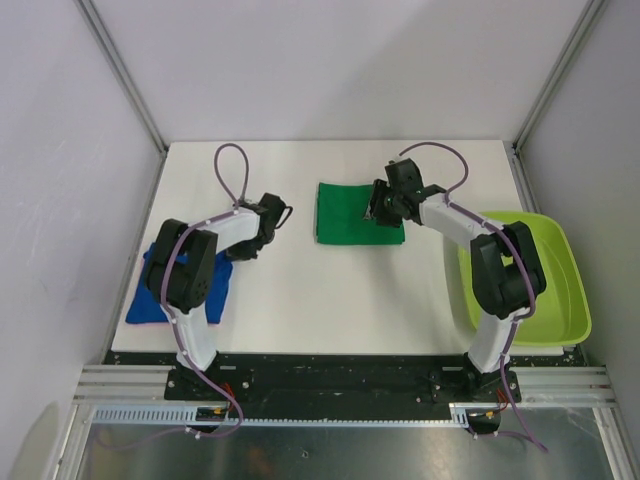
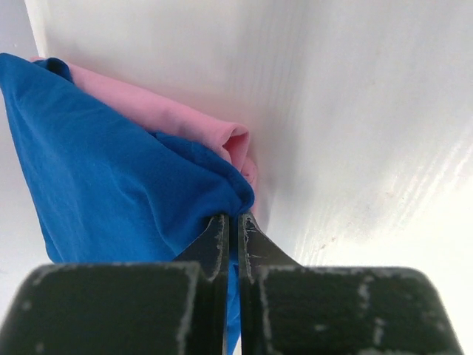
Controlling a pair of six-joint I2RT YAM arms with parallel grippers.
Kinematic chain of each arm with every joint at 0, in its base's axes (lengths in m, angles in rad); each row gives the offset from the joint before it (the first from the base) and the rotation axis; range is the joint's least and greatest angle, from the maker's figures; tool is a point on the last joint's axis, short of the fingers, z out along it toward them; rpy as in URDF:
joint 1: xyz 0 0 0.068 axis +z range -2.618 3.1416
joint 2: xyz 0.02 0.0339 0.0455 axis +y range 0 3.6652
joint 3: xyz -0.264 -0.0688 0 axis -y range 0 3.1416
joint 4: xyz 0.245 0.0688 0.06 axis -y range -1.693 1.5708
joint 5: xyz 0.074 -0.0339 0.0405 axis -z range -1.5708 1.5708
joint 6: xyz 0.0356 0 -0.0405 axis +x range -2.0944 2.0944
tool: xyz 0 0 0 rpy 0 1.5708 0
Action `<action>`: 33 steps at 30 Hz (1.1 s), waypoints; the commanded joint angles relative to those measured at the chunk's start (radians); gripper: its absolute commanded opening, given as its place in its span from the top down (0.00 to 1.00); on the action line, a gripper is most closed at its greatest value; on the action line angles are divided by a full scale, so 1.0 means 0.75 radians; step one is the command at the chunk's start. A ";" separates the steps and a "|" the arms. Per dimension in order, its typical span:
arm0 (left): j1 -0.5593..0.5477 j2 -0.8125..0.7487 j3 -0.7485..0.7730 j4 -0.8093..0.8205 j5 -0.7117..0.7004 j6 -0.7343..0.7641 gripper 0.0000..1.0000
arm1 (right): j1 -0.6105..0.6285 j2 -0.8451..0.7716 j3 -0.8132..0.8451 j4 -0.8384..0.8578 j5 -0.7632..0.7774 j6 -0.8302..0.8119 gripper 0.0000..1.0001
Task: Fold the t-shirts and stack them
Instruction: Put the neatly folded tshirt into the corner of the board with both arms
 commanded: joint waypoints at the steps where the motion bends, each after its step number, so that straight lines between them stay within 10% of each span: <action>1: -0.036 -0.070 0.066 0.018 0.069 -0.053 1.00 | -0.014 -0.080 -0.007 0.019 0.010 0.014 0.48; 33: -0.214 0.230 0.608 -0.006 0.296 -0.166 1.00 | -0.116 -0.140 -0.063 -0.038 0.046 -0.025 0.47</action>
